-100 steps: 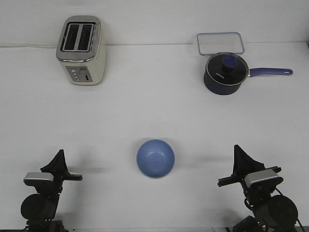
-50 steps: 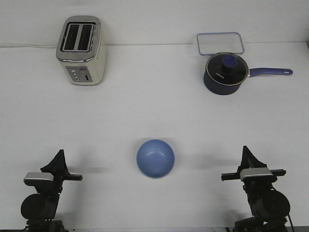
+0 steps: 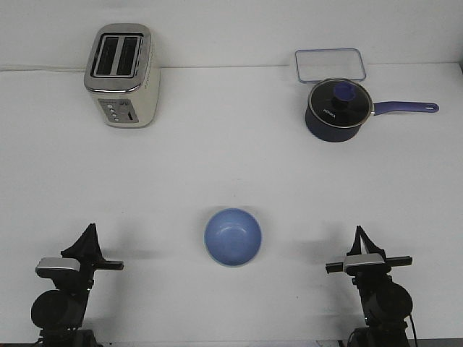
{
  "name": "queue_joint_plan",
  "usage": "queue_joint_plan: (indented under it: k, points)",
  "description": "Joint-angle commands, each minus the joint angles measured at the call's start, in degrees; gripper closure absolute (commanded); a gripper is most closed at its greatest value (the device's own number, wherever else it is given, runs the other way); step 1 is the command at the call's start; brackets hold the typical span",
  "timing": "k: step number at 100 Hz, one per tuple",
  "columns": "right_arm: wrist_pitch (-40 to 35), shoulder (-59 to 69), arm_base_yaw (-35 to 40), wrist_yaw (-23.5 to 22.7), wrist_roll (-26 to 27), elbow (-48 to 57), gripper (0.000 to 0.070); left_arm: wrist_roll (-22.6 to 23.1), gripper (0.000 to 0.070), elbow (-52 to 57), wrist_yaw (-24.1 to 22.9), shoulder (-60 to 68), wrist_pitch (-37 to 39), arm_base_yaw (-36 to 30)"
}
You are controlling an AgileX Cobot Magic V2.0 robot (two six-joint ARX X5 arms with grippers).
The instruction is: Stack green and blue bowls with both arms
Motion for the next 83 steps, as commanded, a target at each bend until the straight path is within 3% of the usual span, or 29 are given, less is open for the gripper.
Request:
queue_joint_plan:
  k: [1,83]
  points:
    - [-0.3,0.0,-0.1,0.4,1.4,-0.2,0.0694,0.2,0.0686,-1.1,-0.2,0.0,0.6,0.1]
    - [2.9,0.0,-0.1,0.4,1.5,-0.2,0.0694,0.2,0.0686,-1.1,-0.2,-0.1,0.7,0.1]
